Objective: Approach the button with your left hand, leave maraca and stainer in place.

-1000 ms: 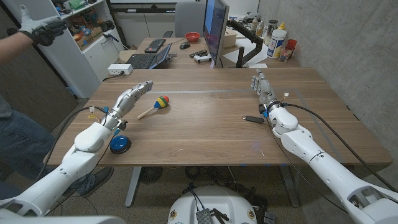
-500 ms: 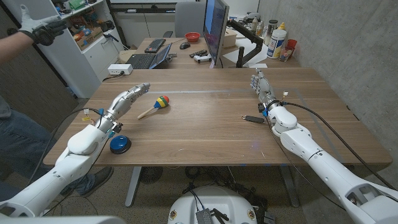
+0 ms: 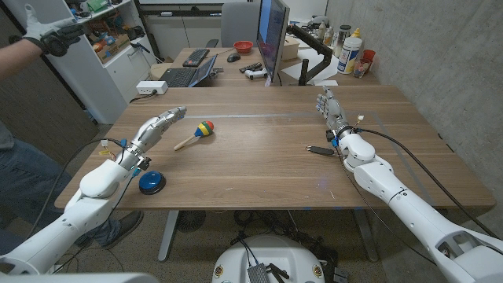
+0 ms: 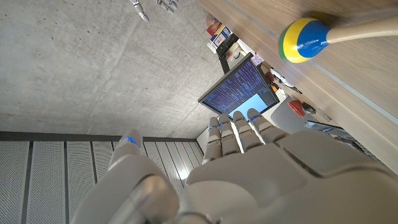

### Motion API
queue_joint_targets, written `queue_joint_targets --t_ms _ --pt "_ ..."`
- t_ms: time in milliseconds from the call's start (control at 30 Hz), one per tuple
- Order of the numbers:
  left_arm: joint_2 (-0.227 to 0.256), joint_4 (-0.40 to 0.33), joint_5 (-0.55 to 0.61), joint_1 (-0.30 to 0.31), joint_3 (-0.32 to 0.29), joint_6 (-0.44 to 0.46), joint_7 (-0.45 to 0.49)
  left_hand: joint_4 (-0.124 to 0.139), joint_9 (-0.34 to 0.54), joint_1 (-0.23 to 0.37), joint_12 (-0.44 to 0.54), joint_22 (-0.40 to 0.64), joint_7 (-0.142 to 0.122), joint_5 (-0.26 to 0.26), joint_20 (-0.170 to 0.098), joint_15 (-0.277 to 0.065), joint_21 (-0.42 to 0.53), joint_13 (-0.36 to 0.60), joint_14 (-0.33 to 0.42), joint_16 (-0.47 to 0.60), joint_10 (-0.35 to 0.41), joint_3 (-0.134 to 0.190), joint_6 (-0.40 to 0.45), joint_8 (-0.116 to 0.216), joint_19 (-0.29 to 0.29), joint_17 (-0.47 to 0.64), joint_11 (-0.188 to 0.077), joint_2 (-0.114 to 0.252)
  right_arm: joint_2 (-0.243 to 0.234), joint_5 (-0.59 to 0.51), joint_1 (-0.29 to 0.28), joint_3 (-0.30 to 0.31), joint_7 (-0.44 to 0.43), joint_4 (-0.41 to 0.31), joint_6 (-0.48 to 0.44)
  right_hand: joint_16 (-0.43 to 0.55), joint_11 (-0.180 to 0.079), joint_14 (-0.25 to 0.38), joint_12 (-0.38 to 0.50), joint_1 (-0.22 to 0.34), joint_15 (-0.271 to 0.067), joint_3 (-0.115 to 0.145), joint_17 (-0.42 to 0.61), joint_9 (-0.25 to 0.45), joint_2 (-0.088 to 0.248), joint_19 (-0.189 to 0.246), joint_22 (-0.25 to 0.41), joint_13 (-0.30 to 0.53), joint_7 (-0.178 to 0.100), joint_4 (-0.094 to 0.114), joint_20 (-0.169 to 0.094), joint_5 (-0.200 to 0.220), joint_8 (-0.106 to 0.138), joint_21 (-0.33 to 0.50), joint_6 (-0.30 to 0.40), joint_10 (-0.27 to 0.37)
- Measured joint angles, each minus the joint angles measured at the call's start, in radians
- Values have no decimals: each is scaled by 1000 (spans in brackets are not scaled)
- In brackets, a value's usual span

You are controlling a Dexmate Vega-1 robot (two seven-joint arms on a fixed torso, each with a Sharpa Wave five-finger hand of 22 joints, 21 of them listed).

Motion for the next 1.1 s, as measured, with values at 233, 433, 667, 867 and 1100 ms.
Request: queue_joint_targets --t_ms 233,433,667,867,1100 --pt "10 0 -14 12 -7 -11 -11 0 0 5 0 0 0 0 0 0 0 0 0 0 0 0 0 0 0 0 0 5 -3 0 -4 3 -3 -9 0 0 0 0 0 0 0 0 0 0 0 0 0 0 0 0 0 0 0 0 0 0" --pt "22 -7 -29 27 -15 -13 -27 0 0 5 0 0 0 0 0 0 0 0 0 0 0 0 0 0 0 0 0 5 -5 -1 -5 3 -4 -12 -2 0 0 0 0 0 0 -4 0 0 0 0 0 0 0 -4 0 0 0 0 0 0" --pt "31 -7 -37 37 -24 -30 -40 0 0 5 0 5 0 0 5 0 0 0 0 0 0 0 0 0 5 0 0 5 -4 -2 -3 3 -4 -10 -2 0 0 5 0 0 -5 -4 0 0 0 0 0 0 0 -4 0 0 0 0 0 0" --pt "33 13 -34 40 -30 -59 -48 0 0 8 0 5 0 0 5 0 -2 0 0 0 0 0 0 0 5 0 0 8 0 -4 0 1 -2 -3 -1 0 -3 5 0 0 -5 -4 0 0 0 0 0 0 4 -4 0 0 0 0 4 3" --pt "35 42 -12 39 -34 -113 -54 -4 0 17 0 5 0 0 20 6 -8 0 6 0 0 -4 0 -5 5 0 0 9 5 -6 3 -2 0 4 7 0 -3 5 0 0 -5 -12 0 0 0 0 0 0 6 -4 0 0 0 0 6 3"
